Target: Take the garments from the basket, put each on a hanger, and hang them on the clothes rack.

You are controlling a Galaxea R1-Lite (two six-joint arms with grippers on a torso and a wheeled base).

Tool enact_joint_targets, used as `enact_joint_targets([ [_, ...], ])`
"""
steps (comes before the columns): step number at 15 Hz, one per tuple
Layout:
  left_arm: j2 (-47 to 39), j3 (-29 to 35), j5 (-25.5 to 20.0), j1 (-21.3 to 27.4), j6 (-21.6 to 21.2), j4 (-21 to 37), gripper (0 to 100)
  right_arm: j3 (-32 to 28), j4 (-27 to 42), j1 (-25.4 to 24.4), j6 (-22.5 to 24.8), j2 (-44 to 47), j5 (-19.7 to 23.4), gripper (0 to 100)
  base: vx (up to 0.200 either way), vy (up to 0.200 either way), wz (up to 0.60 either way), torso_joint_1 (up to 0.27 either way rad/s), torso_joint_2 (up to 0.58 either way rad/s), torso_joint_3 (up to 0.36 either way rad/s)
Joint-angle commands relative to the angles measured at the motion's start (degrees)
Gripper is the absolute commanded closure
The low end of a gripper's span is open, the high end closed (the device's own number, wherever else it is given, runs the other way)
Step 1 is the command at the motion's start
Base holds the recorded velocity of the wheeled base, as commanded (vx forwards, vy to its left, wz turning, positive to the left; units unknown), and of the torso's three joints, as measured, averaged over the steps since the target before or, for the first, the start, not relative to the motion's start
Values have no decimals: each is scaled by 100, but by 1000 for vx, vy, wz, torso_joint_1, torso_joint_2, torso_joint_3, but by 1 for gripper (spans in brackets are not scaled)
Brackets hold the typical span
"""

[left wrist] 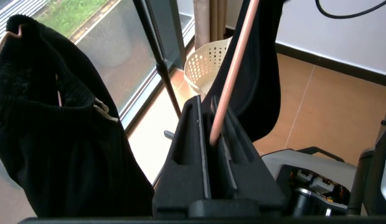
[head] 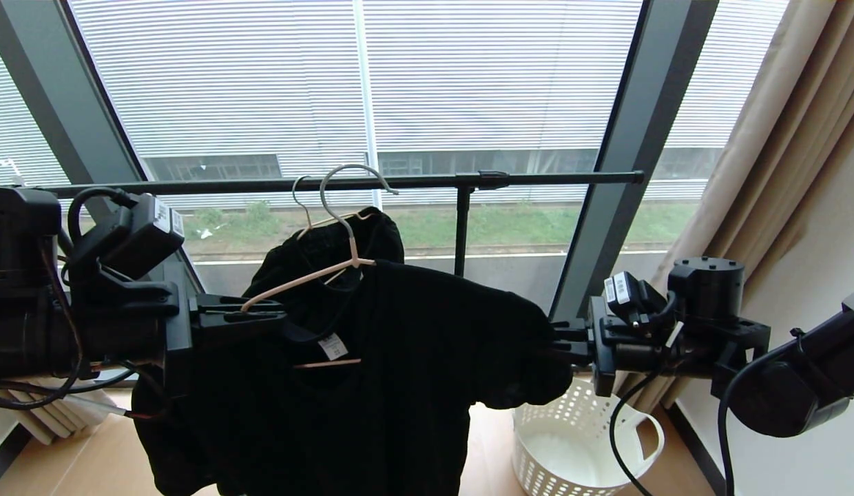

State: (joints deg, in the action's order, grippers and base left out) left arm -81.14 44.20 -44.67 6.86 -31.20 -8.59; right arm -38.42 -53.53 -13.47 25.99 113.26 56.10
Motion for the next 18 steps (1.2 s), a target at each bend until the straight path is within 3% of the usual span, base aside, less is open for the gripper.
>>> enact_joint_targets([
  [1, 11, 1, 2, -10, -1, -2, 100, -16, -8, 81, 3, 12, 6, 100, 0, 0, 0, 0, 0, 0],
  [7, 257, -96, -51, -282, -1, -2, 100, -174, -8, 380, 11, 100, -11, 100, 0, 0, 0, 0, 0, 0],
  [11, 424, -325, -323, -774, -1, -2, 100, -200, -8, 380, 11, 152, -363, 100, 0, 0, 0, 0, 0, 0],
  [14, 459, -448, -675, -1135, -1, -2, 100, -209, -8, 371, 11, 161, -398, 100, 0, 0, 0, 0, 0, 0],
  [18, 415, -544, -684, -1170, -1, -2, 100, -236, 9, 371, 3, 170, -416, 100, 0, 0, 0, 0, 0, 0],
])
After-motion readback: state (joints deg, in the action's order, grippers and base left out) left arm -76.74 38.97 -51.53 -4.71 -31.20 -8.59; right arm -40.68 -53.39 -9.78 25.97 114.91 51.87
